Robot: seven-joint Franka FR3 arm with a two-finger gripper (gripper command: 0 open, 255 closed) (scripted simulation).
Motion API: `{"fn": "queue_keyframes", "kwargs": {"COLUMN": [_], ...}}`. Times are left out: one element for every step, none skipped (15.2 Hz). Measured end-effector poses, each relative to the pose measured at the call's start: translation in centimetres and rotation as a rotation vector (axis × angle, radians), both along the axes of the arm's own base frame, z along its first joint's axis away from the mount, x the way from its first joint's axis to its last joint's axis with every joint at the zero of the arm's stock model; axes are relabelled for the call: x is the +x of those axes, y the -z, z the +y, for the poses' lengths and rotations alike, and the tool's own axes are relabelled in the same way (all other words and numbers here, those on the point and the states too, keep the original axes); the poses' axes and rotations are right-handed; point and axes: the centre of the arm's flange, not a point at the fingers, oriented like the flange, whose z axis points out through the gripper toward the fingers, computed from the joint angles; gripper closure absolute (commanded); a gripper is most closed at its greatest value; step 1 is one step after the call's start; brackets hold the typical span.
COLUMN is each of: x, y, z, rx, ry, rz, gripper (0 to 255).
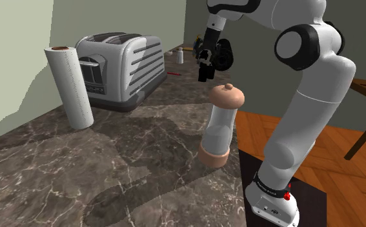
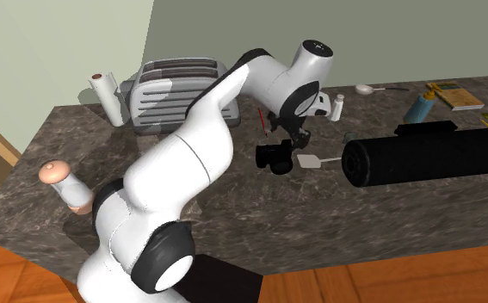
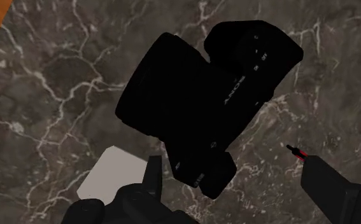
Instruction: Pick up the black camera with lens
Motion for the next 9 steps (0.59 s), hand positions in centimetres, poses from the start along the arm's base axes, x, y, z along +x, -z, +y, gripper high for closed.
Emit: {"fn": "queue_keyframes", "kwargs": {"x": [0.1,0.1,0.2,0.3,0.3,0.3,0.2,0.2,0.2], "y": [0.2,0.5,1.0,1.4,1.9,2.5,3.0,3.3,3.5], "z": [-0.5,-0.8,-1.0,-1.1,-1.2,-1.3,-1.3,-1.2,-1.3], "rx": [0.002,0.002,0.003,0.003,0.003,0.003,0.004,0.003,0.003], "ry": [0.012,0.018,0.021,0.023,0.023,0.024,0.024,0.024,0.024], "rz": [-0.002,-0.003,-0.004,-0.004,-0.004,-0.004,-0.004,-0.004,-0.004], "gripper": [0,0,0,0,0,0,0,0,255]}}
